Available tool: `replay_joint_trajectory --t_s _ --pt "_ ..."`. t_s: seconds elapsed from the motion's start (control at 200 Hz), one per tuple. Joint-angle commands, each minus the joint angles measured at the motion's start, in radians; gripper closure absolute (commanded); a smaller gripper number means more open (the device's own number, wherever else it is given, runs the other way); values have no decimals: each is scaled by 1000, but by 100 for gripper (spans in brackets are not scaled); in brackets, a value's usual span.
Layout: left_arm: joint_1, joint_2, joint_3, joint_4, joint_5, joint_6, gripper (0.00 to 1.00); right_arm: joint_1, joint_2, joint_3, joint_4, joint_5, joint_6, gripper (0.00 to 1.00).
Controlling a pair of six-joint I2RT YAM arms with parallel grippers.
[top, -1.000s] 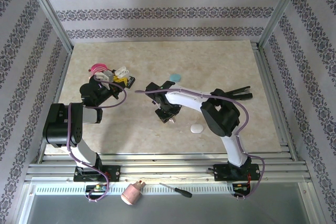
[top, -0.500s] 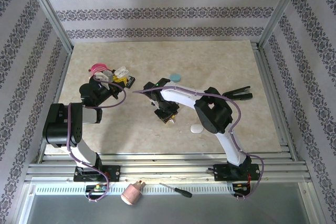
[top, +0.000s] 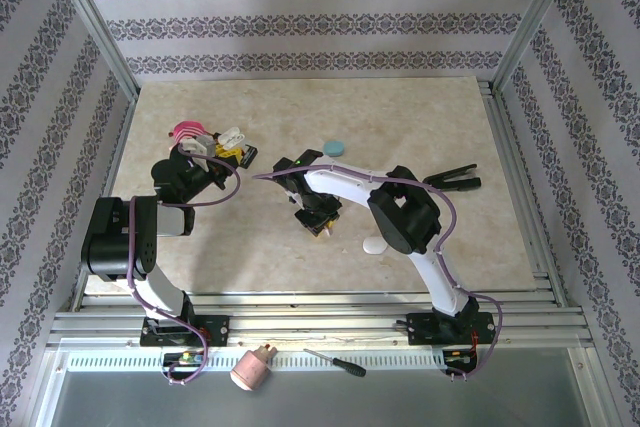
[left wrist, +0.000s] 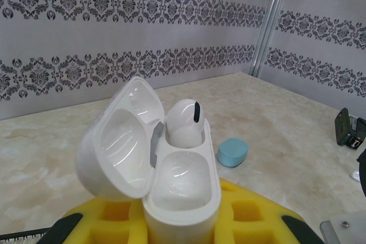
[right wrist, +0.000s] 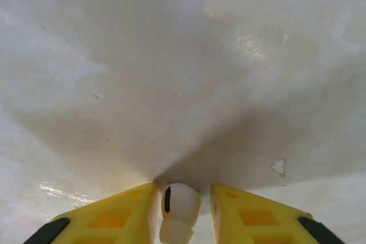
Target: Insert wireless bluetooth earbuds into charging case
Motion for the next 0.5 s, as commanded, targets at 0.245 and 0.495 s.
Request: replay_joint_trajectory --t_s 0.245,0.495 --pt "19 1 -8 67 20 -6 97 2 -11 41 -6 -8 4 69" --pt "19 -2 -10 70 19 -6 97 -1 3 26 -5 -6 2 70"
